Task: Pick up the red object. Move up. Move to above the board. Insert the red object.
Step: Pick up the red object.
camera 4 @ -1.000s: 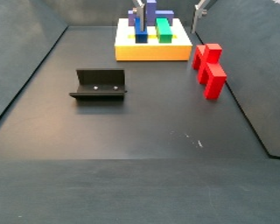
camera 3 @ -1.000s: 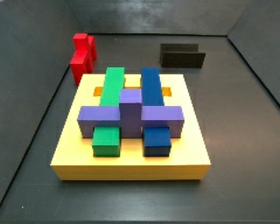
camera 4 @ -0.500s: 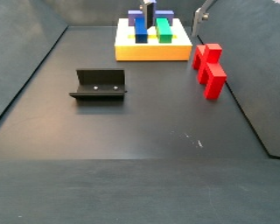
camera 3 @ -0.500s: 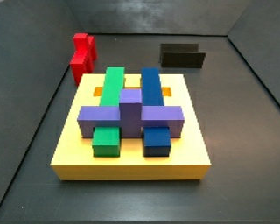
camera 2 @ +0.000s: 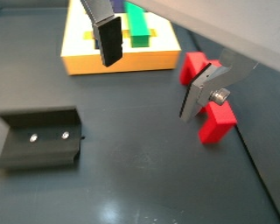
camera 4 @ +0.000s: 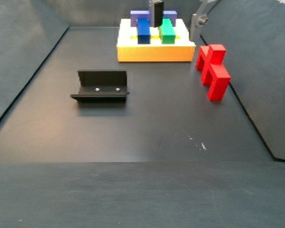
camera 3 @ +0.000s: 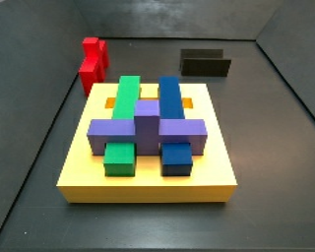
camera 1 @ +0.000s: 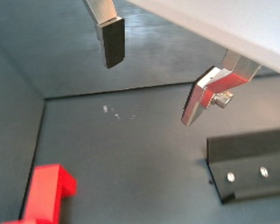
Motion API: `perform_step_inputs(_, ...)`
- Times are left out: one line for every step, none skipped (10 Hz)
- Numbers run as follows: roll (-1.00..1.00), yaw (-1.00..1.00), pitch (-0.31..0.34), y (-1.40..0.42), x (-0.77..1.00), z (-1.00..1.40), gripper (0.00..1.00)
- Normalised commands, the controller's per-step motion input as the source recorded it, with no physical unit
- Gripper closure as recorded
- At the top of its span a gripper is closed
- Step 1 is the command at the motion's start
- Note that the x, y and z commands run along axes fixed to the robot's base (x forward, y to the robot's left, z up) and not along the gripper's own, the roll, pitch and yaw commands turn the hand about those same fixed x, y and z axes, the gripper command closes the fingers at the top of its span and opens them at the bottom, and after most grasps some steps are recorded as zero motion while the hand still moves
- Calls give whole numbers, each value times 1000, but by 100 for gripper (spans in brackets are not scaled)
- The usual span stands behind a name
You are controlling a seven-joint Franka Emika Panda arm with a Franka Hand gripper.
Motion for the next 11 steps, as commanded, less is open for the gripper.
perform_step_inputs(13,-954,64,-71,0,0,0)
perform_step_inputs(16,-877,91,-197,0,0,0)
perform_step_inputs(11,-840,106,-257,0,0,0)
perform_step_inputs(17,-874,84,-217,0,-17,0)
perform_step_inputs(13,-903,83,-166,0,-6,0)
perform_step_inputs(0,-923,90,-106,0,0,0)
perform_step_inputs(17,-926,79,-111,0,0,0)
perform_step_inputs(60,-897,73,-154,0,0,0)
perform_step_inputs(61,-846,114,-194,-3,66,0)
perform_step_inputs(54,-789,127,-260,-9,0,0)
perform_step_inputs(20,-763,34,-240,-109,-54,0)
